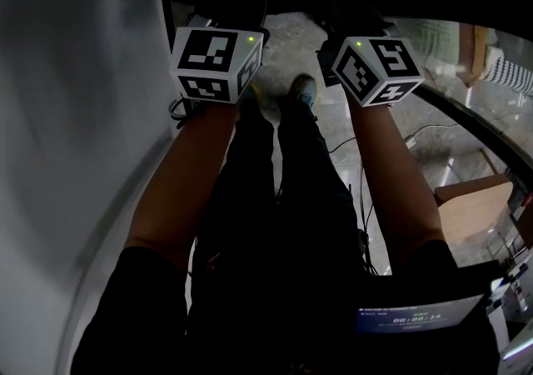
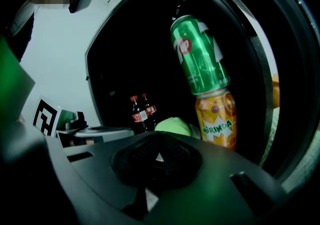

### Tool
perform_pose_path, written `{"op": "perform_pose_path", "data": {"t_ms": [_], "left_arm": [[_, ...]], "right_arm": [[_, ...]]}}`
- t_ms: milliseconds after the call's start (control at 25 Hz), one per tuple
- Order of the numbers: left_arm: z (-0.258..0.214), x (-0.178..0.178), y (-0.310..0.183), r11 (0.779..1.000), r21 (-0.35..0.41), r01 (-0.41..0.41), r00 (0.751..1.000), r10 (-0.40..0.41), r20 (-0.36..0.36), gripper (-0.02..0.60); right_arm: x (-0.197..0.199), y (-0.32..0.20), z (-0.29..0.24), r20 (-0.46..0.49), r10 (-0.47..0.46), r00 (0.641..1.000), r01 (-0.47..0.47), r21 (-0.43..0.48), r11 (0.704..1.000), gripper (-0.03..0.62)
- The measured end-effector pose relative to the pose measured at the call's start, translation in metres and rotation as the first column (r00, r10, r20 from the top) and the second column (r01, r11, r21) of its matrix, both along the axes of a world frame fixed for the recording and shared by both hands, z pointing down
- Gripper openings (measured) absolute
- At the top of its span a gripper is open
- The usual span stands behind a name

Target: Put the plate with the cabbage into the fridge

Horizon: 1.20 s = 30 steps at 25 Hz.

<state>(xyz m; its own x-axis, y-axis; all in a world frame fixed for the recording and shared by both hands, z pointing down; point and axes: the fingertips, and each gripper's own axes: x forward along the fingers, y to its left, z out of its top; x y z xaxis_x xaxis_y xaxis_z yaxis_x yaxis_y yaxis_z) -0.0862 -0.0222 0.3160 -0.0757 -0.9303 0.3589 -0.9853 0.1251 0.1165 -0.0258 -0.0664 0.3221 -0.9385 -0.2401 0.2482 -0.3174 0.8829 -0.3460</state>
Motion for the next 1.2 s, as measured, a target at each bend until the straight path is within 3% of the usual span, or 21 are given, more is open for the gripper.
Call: {"op": "perform_pose_path", "data": {"t_ms": [280, 640, 960, 1200], "left_arm": [[-0.057, 0.024, 0.017, 0.998, 0.053, -0.030, 0.999, 0.028, 0.043, 0.005], [-0.097, 0.056, 0.041, 0.995, 0.074, -0.071, 0.996, 0.067, 0.061, 0.005], [-0.128, 0.076, 0.063, 0.994, 0.102, -0.035, 0.998, 0.029, 0.061, 0.005], [-0.158, 0.083, 0.071, 0.994, 0.104, -0.026, 0.993, 0.014, 0.118, 0.005]], "right_arm": [[0.028, 0.016, -0.048, 0.012, 0.011, 1.000, -0.011, 0.029, 1.000, 0.006], [0.047, 0.047, -0.096, 0.035, -0.007, 0.999, 0.005, 0.048, 0.999, 0.006], [0.073, 0.068, -0.148, 0.103, -0.031, 0.994, 0.021, 0.095, 0.995, 0.006], [0.084, 0.077, -0.170, 0.055, -0.085, 0.995, 0.074, 0.181, 0.981, 0.006]]}}
